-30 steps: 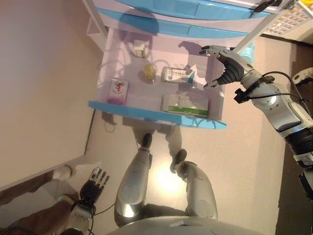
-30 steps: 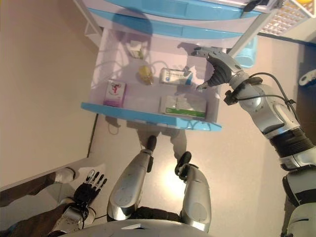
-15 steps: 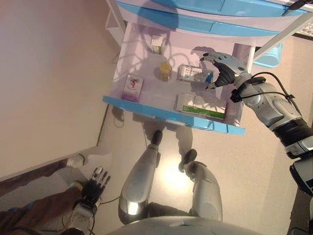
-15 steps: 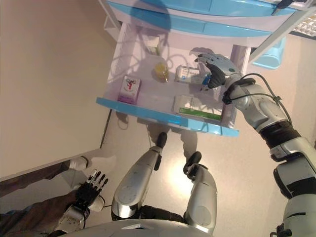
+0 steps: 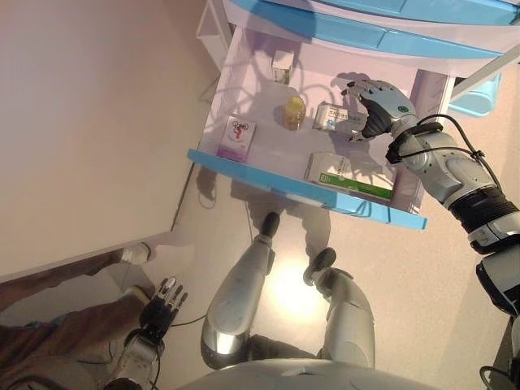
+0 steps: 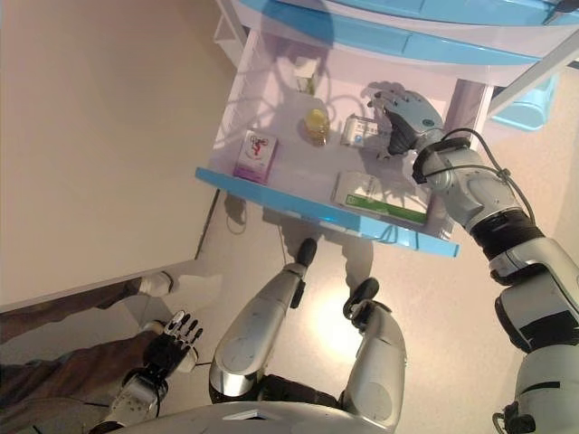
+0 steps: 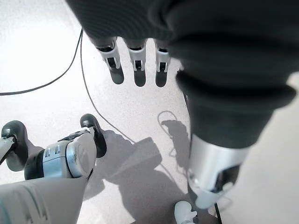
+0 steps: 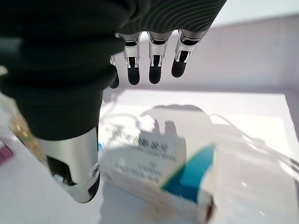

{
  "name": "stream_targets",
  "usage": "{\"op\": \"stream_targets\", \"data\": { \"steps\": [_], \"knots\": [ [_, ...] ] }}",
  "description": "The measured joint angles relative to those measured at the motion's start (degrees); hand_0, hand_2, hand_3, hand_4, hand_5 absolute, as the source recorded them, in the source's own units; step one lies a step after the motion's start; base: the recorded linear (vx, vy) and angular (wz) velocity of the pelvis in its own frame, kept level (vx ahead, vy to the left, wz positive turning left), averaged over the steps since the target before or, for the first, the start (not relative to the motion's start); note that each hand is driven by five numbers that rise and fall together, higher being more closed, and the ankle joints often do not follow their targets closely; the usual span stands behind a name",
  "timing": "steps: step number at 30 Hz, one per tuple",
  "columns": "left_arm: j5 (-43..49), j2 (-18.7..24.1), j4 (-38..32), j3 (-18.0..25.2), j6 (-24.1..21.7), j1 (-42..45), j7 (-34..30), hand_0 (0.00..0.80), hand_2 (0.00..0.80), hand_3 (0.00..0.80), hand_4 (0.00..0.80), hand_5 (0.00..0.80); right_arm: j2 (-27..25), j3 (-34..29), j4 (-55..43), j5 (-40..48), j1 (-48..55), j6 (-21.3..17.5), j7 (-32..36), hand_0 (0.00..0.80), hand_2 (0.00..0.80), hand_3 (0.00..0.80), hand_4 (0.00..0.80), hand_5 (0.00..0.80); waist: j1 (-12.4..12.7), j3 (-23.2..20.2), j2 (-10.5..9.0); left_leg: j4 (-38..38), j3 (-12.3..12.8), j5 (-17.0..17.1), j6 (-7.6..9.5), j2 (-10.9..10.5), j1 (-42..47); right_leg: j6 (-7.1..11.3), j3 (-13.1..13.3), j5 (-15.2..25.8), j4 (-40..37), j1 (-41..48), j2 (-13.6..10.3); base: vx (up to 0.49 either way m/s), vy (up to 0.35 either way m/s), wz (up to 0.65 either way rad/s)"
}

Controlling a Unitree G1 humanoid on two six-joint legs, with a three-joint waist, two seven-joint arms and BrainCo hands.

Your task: Open the drawer and pick up the medicine

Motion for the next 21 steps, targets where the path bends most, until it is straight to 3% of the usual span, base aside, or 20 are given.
{"op": "stream_targets", "data": {
  "steps": [6,10,21],
  "knots": [
    [0.0,0.1,-0.2,-0.1,0.0,0.0,0.0,0.0,0.0,0.0,0.0,0.0,2.3,2.0,6.9,0.7,-2.5,2.4,0.0,0.0,0.0,0.0,0.0,0.0,0.4,0.0,0.13,-0.1,-0.2,-0.2,-0.37,0.0,-0.2,-0.15,-0.2,-0.1,0.1,0.0,-0.3,0.0,0.0,0.0],
    [0.0,0.1,-0.2,-0.5,0.0,0.0,0.0,0.0,0.0,0.0,0.0,0.0,3.3,2.0,12.8,0.8,-3.0,2.9,-1.2,0.0,0.0,0.0,0.0,0.0,0.9,-0.1,1.35,0.0,-0.4,-0.2,-0.36,-0.1,-0.5,-0.16,-0.4,-0.1,0.1,-0.1,-0.5,-0.003,0.009,0.02],
    [-0.2,0.1,-0.3,-2.2,0.0,0.1,0.0,0.0,0.0,0.0,0.0,0.0,4.7,1.8,19.9,2.0,-4.3,2.3,-5.1,0.0,0.0,0.0,0.0,0.0,1.6,-0.1,2.07,0.0,-0.3,0.6,0.07,-0.4,-1.7,0.01,-0.6,-0.1,1.1,-1.7,-1.0,-0.001,0.004,0.01]
  ]
}}
